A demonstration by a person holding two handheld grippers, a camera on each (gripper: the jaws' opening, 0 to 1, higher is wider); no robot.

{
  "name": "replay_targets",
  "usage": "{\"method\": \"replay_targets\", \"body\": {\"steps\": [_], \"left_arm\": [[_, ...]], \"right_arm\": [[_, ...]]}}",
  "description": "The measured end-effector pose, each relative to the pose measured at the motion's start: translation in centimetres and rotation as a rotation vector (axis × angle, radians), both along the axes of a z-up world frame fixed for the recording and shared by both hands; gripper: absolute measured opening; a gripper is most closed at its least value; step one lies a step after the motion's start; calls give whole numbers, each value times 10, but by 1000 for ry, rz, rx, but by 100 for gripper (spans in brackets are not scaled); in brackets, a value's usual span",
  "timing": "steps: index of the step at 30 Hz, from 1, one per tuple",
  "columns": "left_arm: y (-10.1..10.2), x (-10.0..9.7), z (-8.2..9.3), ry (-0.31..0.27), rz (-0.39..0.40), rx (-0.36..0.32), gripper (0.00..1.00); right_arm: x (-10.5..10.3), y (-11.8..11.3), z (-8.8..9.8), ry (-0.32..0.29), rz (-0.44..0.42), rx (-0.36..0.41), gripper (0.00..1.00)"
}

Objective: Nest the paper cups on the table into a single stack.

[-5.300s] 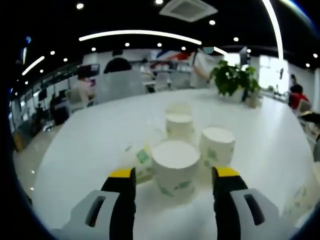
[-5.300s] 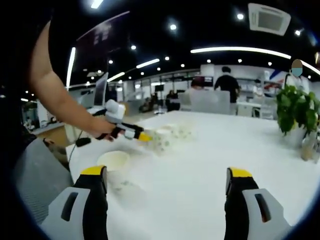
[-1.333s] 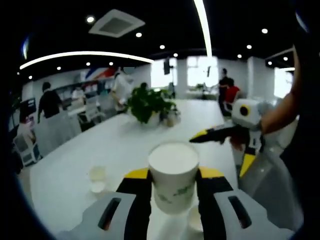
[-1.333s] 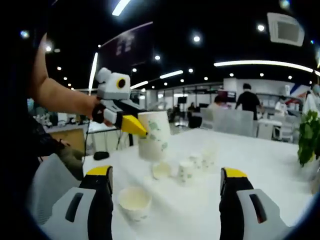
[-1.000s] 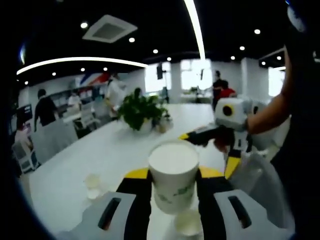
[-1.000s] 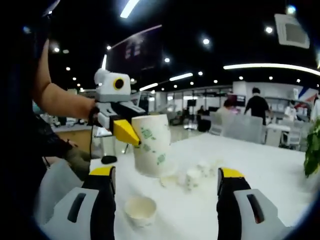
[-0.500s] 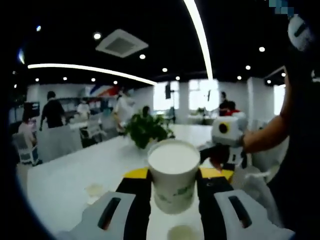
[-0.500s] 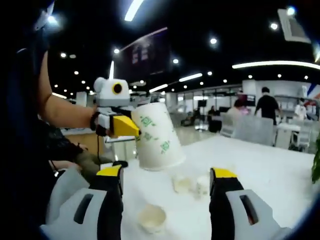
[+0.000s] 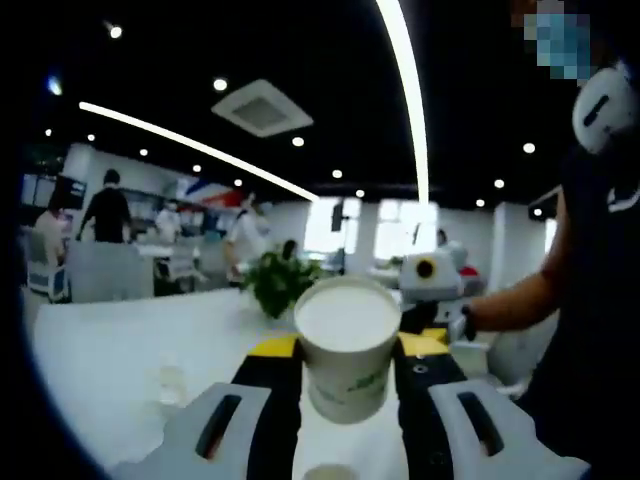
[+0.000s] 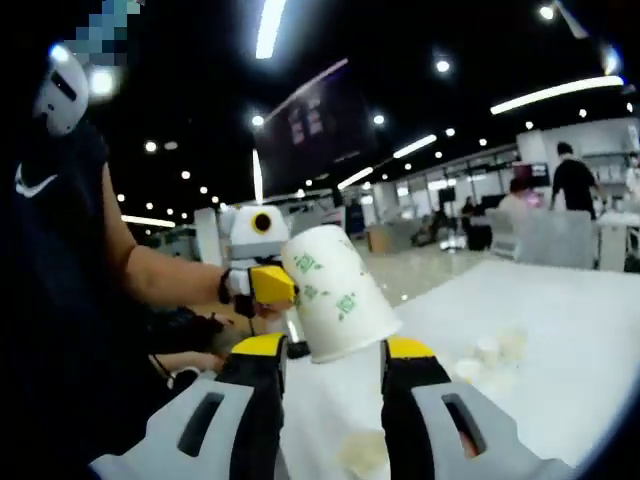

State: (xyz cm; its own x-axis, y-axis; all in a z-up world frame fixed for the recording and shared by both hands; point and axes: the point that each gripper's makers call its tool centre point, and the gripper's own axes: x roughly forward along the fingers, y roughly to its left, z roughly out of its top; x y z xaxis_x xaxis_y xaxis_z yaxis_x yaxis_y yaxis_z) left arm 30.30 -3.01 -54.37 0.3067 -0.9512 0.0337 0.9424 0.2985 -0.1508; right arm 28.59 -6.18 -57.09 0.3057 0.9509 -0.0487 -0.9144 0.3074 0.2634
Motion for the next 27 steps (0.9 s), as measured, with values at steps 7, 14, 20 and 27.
{"method": "replay_targets", "body": {"steps": [7, 14, 20, 27], "left_arm": [[6, -11, -9, 14, -69, 52, 34], [7, -14, -17, 14, -104, 105, 35], [6, -16, -15, 11, -119, 93, 34], [6, -7, -21, 17, -71, 119, 52]], "right_arm": [[-7, 2, 14, 10, 38, 54, 26], [-12, 4, 24, -2, 74, 84, 12], [-19, 3, 32, 15, 118, 111, 4], [-22, 4, 43, -16, 137, 88, 0]]}}
